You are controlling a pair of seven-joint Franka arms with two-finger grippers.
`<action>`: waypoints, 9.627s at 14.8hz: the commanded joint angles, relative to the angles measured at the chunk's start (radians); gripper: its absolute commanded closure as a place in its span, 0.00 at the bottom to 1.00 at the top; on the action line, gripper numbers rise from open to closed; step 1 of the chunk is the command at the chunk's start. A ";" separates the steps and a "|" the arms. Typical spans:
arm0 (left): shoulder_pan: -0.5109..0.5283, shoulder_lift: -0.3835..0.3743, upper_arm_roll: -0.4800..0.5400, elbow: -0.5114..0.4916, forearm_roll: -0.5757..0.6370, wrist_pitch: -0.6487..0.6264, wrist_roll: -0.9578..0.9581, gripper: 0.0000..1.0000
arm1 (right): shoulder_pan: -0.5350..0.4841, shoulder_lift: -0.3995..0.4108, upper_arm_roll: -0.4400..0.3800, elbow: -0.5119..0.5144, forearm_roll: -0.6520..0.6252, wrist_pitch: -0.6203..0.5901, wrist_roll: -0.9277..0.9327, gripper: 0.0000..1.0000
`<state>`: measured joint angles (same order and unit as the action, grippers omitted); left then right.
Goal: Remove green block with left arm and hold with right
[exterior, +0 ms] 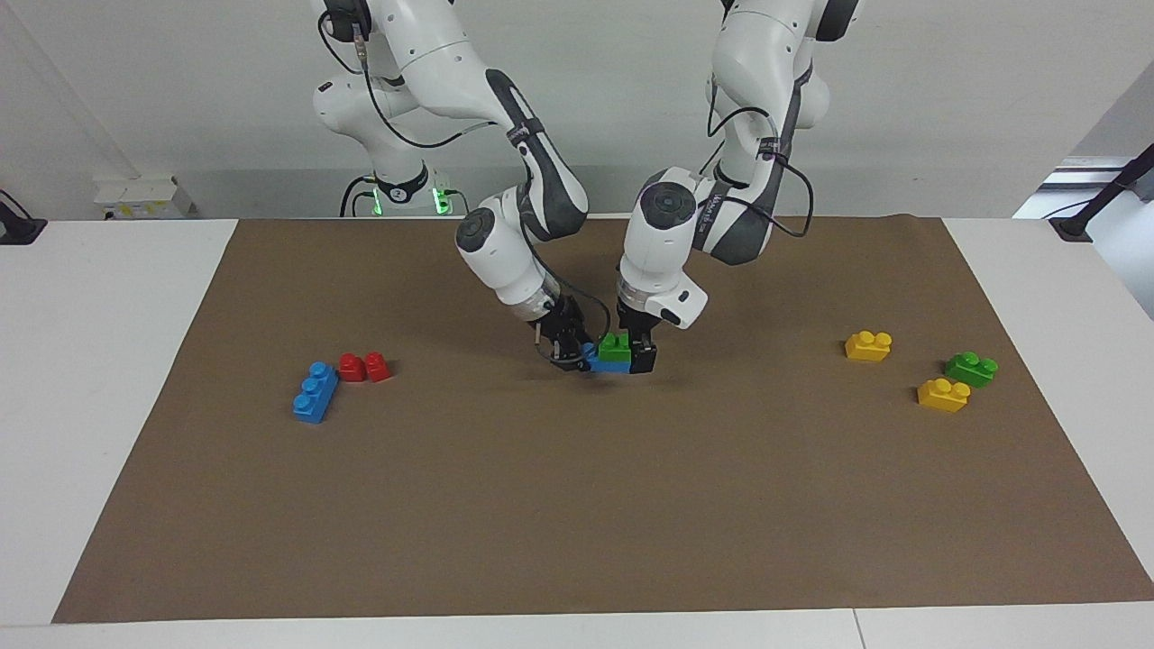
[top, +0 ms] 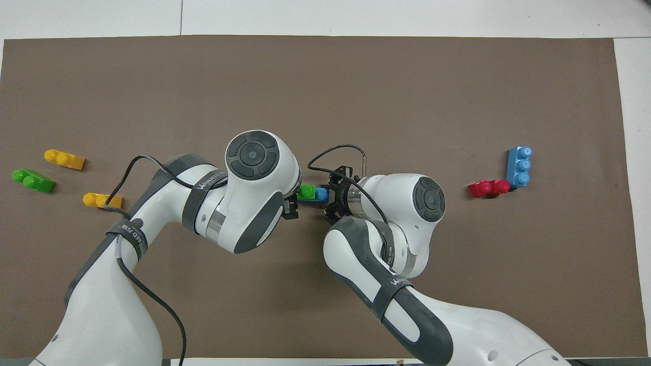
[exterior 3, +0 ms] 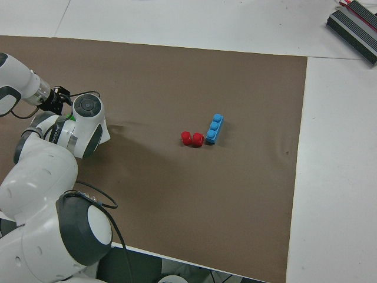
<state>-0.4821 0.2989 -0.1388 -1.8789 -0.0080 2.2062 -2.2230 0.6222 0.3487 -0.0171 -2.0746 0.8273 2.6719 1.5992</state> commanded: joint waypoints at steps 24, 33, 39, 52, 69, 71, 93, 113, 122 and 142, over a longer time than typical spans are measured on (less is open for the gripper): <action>-0.023 -0.043 0.010 -0.032 0.020 0.012 -0.006 1.00 | 0.022 0.024 0.002 0.005 0.108 0.066 -0.042 1.00; 0.036 -0.150 0.011 -0.031 0.019 -0.121 0.127 1.00 | 0.014 0.000 0.002 0.011 0.107 0.051 -0.091 1.00; 0.155 -0.153 0.011 -0.032 0.017 -0.178 0.446 1.00 | -0.149 -0.105 -0.009 0.025 0.073 -0.163 -0.298 1.00; 0.494 -0.144 0.011 -0.060 0.010 -0.091 1.023 1.00 | -0.588 -0.008 -0.009 0.272 -0.177 -0.627 -0.559 1.00; 0.655 0.048 0.016 0.026 0.022 0.064 1.326 1.00 | -0.746 0.059 -0.009 0.208 -0.208 -0.566 -0.622 1.00; 0.661 0.069 0.018 0.043 0.029 0.066 1.342 1.00 | -0.746 0.053 -0.009 0.185 -0.200 -0.541 -0.622 1.00; 0.698 0.076 0.018 0.049 0.069 0.081 1.468 0.00 | -0.691 -0.215 -0.003 0.280 -0.476 -0.800 -0.645 0.00; 0.499 -0.394 0.045 0.080 0.066 -0.462 1.970 0.00 | -0.608 -0.424 0.000 0.369 -0.869 -1.026 -1.605 0.00; 0.436 -0.389 0.102 0.181 0.045 -0.637 2.111 0.00 | -0.607 -0.427 -0.006 0.373 -0.820 -1.066 -1.529 0.00; 0.435 -0.412 0.120 0.173 -0.041 -0.615 2.148 0.00 | -0.604 -0.433 -0.006 0.377 -0.823 -1.090 -1.524 0.00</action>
